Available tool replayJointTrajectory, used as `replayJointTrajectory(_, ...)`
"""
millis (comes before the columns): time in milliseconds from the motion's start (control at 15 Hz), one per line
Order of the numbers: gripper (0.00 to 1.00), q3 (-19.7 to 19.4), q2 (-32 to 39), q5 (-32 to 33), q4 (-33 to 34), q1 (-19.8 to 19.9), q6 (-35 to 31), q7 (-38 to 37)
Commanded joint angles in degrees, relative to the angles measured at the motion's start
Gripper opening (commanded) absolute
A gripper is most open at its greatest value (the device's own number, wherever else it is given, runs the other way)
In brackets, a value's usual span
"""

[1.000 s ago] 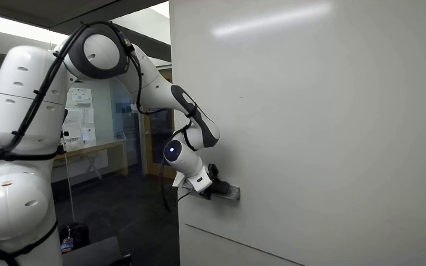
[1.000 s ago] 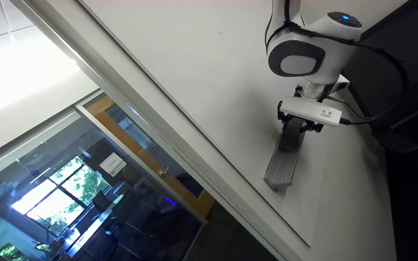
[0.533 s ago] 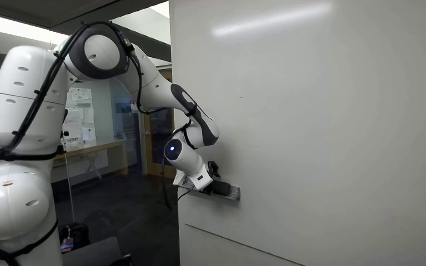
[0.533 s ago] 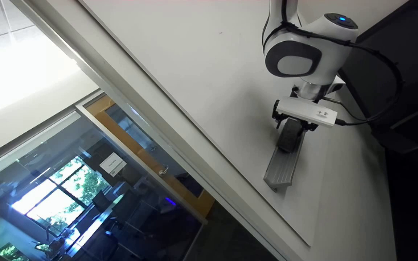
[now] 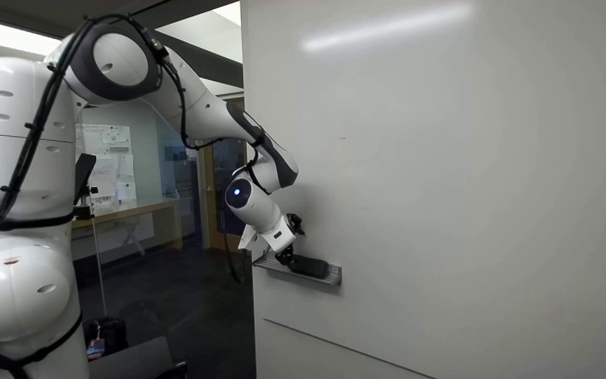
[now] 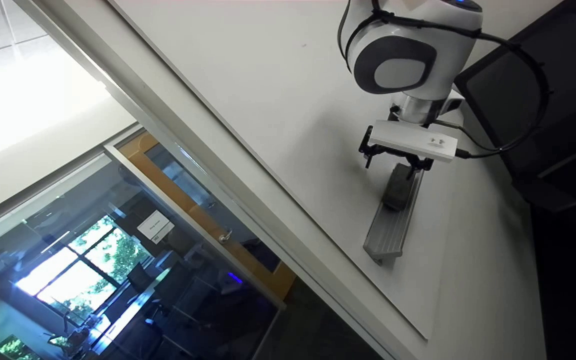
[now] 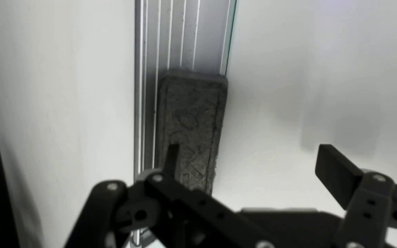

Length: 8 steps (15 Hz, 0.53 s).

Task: Use the eraser to erase the board

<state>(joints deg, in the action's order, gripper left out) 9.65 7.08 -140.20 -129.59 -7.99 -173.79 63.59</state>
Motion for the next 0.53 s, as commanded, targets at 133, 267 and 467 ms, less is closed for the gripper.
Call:
replayJointTrajectory(133,1.0,1.6,-8.3,21.3,-9.9,-3.7,-6.6,-23.4)
replayJointTrajectory(267,1.0,2.1,-10.0,28.3,-13.6,-3.2,-6.4,-30.1)
replayJointTrajectory(467,1.0,0.8,-12.0,38.2,-18.1,-2.9,-5.3,-38.8)
